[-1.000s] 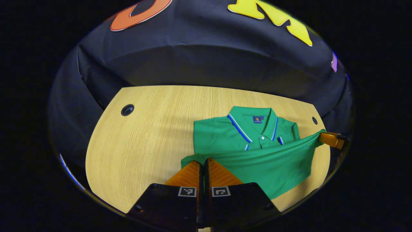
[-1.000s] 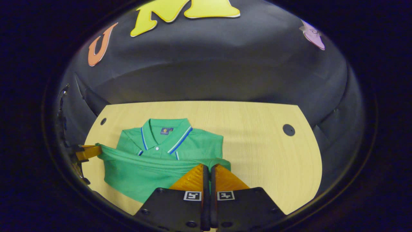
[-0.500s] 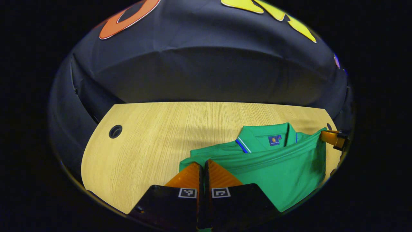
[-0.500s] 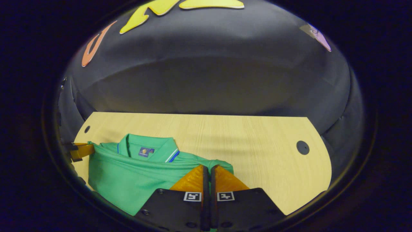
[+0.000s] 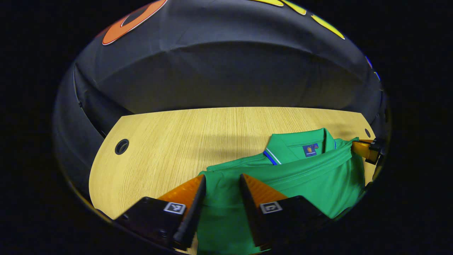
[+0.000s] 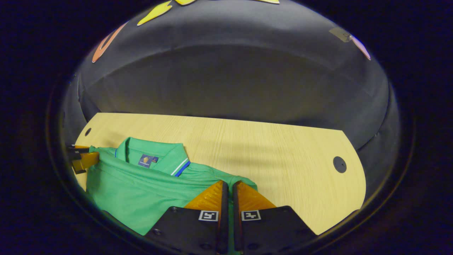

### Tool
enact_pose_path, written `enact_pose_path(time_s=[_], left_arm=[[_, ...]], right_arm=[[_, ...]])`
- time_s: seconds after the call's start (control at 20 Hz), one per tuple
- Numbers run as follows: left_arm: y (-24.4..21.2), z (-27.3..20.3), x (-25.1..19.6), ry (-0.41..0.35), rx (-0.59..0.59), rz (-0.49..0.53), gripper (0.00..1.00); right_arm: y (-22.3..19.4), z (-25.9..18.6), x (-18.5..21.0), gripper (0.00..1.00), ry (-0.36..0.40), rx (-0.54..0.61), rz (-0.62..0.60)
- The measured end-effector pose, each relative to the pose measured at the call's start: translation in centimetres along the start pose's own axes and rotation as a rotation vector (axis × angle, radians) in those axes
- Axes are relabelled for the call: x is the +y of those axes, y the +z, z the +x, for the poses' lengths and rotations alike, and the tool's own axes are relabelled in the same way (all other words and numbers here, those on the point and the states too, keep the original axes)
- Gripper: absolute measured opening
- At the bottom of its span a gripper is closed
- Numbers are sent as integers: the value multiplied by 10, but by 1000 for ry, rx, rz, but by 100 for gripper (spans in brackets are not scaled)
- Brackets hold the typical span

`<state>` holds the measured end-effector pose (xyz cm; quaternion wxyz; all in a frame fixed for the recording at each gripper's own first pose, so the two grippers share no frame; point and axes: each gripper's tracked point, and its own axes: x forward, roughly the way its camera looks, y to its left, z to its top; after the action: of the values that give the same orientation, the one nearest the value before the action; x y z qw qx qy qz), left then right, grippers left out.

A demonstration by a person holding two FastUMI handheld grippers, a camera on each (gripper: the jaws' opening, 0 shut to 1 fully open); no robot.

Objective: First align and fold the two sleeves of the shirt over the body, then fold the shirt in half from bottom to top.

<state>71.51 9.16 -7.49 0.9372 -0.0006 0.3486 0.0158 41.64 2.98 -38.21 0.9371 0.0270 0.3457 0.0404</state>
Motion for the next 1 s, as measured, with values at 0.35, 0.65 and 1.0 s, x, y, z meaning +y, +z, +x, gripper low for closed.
enact_pose_path(time_s=[0.35,0.65,1.0], left_arm=[[8,-18,4,0,-18,-30,99],[50,-97,16,34,-144,-74,99],[94,-237,23,81,-318,-45,99]], right_arm=[[27,-21,-7,87,-39,-71,42],[61,-92,-6,89,-6,-142,110],[108,-240,1,89,28,-316,106]])
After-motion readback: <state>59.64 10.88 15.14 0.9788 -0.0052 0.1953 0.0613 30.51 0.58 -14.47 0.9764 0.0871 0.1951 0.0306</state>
